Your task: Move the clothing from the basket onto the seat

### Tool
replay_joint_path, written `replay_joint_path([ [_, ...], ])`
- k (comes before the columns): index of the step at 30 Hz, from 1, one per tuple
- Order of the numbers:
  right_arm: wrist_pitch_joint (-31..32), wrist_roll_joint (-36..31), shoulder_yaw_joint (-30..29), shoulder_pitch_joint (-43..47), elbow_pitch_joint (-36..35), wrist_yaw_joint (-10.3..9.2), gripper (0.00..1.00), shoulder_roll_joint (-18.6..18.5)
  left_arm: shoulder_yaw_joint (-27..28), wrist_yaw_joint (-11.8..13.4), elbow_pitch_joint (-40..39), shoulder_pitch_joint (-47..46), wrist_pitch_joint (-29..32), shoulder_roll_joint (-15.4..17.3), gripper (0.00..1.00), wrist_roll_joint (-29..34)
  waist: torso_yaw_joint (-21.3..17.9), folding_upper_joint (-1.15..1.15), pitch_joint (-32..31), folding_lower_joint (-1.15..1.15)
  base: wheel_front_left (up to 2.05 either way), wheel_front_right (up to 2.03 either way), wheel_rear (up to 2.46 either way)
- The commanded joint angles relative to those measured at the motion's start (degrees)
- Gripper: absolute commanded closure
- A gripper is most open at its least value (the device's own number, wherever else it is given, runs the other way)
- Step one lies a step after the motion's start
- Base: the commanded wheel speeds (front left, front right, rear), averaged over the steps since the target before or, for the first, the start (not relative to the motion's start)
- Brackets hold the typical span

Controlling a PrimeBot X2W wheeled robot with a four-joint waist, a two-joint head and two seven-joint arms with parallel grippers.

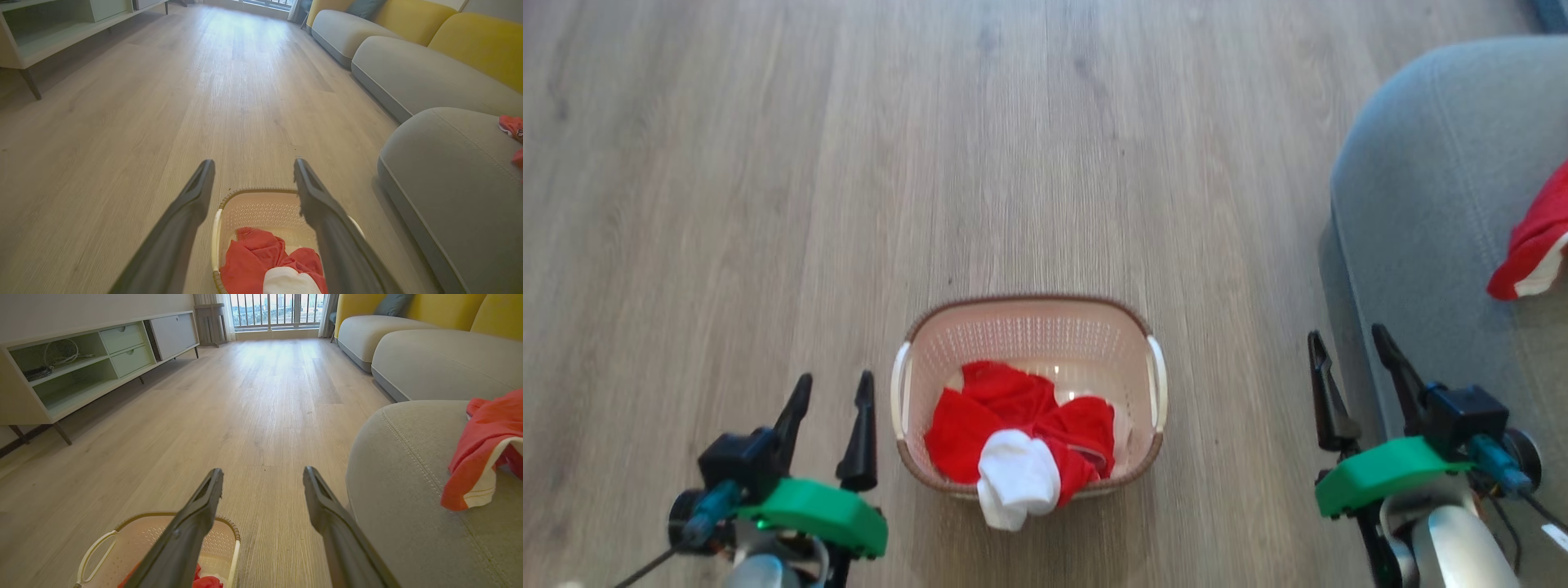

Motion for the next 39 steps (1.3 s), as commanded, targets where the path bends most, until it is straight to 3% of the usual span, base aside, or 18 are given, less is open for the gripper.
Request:
replay_joint_path([
  [1, -0.5, -0.3, 1.0, -2.5, -2.4, 0.4, 0.0, 0.0, 0.7, -0.1, -1.3, -4.0, -0.3, 0.0, 0.0, 0.4, -0.3, 0.0, 2.7, 0.0, 0.0, 0.0, 0.0],
  [7, -0.5, -0.7, 0.9, -7.1, -4.8, 0.4, 0.0, 0.0, -3.9, -0.4, 3.5, -11.9, -0.3, 0.0, 0.0, 1.4, -1.6, 0.0, 13.2, 0.0, 0.0, 0.0, 0.0],
  [18, -0.5, 1.8, 2.2, -15.1, -7.5, 0.4, 0.0, 0.0, -12.1, -0.8, 22.5, -29.3, 2.4, 0.5, 0.0, 7.8, -7.5, 0.0, 29.5, 0.0, 0.0, 0.0, 0.0],
  [29, -0.5, 5.3, 3.0, -17.1, -8.2, 0.4, 0.0, 0.0, -14.9, -0.1, 35.6, -35.6, 8.0, 0.6, 0.0, 9.7, -11.7, 0.0, 35.1, 0.0, 0.0, 0.0, 0.0],
  [39, -0.5, 6.2, 3.8, -17.7, -8.5, 0.4, 0.0, 0.0, -15.4, 1.6, 42.8, -37.8, 9.1, 2.0, 0.0, 9.9, -13.2, 0.0, 36.7, 0.0, 0.0, 0.0, 0.0],
])
